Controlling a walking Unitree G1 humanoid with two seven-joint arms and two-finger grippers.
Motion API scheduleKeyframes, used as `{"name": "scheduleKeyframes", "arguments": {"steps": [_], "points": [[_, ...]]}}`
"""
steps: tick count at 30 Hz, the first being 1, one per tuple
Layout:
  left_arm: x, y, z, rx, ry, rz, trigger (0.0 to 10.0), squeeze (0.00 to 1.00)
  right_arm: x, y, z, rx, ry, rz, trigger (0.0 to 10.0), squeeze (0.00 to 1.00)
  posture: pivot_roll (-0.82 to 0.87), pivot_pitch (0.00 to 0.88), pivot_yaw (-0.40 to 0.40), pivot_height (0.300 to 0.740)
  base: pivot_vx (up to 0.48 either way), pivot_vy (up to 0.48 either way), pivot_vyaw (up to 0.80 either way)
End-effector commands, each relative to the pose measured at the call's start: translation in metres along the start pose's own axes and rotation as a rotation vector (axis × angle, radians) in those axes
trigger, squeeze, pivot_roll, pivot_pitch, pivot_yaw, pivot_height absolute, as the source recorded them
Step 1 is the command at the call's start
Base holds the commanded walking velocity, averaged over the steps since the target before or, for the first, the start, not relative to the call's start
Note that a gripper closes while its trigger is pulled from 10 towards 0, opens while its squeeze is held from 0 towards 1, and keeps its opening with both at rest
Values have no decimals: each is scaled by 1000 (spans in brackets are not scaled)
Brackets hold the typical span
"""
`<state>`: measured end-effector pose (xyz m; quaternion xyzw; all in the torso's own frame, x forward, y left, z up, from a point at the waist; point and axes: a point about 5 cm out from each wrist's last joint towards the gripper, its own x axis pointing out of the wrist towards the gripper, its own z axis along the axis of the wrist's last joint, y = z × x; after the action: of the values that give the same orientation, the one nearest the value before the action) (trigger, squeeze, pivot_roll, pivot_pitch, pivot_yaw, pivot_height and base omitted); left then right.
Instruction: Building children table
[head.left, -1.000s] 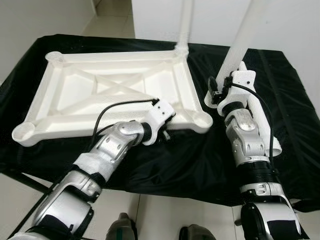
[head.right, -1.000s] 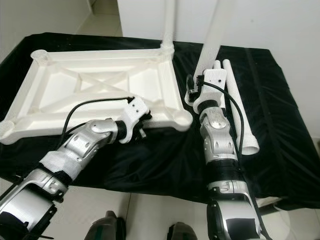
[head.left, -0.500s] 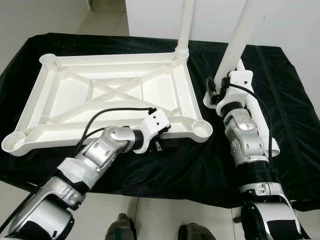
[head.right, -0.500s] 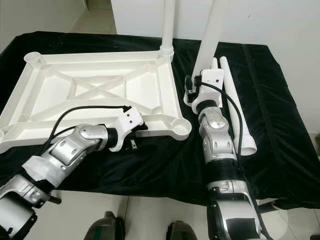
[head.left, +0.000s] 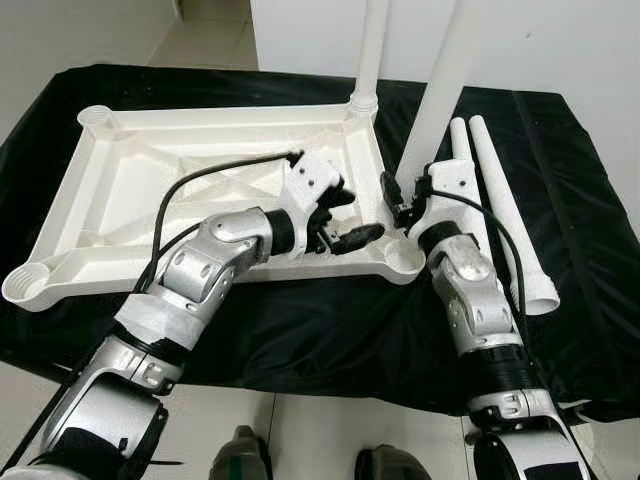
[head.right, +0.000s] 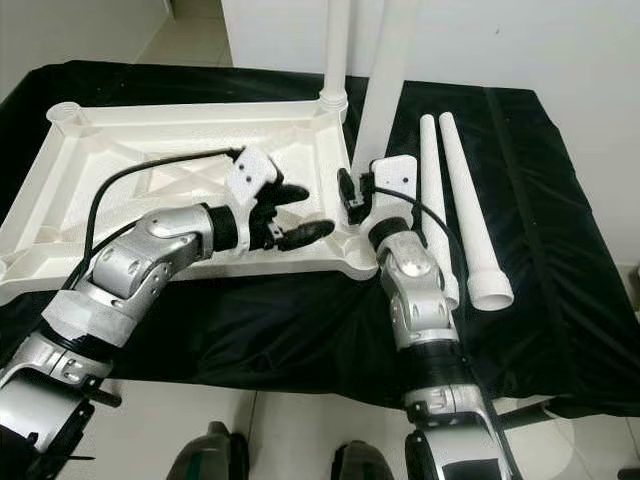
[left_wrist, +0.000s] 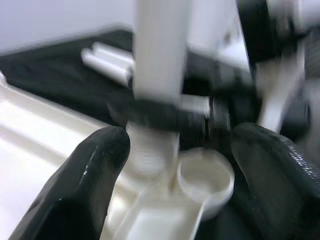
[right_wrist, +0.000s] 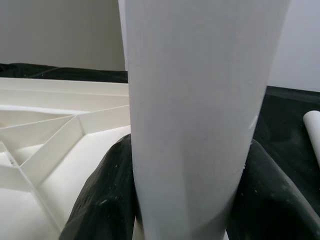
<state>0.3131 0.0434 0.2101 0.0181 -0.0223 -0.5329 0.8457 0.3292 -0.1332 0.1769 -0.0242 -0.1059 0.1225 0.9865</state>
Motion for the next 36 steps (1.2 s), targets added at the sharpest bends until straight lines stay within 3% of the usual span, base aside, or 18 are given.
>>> {"name": "scheduleKeyframes", "arguments": {"steps": [1,9,14,20,26,29,31,36], "points": [[0,-1,2,-15,-45,113,10000,0,-4,5,3,4,-25,-5,10000,0,17,77,30,740,0,0,0],[-4,-9,-4,-51,-81,156,10000,0,-14,3,3,22,-25,-45,10000,0,19,76,25,740,0,0,0],[-18,-5,-11,-30,-91,249,10000,0,-27,3,4,37,-25,-71,10000,0,25,78,15,740,0,0,0],[-28,-5,-17,-19,-77,275,10000,0,-38,5,1,40,-10,-66,10000,0,25,80,12,740,0,0,0],[-35,-15,-30,-7,-37,221,10000,0,-48,7,-3,41,24,-60,10000,0,23,81,9,740,0,0,0],[-41,-32,-41,3,-6,123,10000,0,-52,6,-5,35,39,-51,10000,0,12,81,3,740,0,0,0],[-41,-32,-41,3,-6,123,10000,0,-52,6,-5,35,39,-51,10000,0,12,81,3,740,0,0,0],[-45,-48,-42,15,-2,22,10000,0,-55,5,-10,19,61,-38,10000,0,18,78,0,740,0,0,0]]}}
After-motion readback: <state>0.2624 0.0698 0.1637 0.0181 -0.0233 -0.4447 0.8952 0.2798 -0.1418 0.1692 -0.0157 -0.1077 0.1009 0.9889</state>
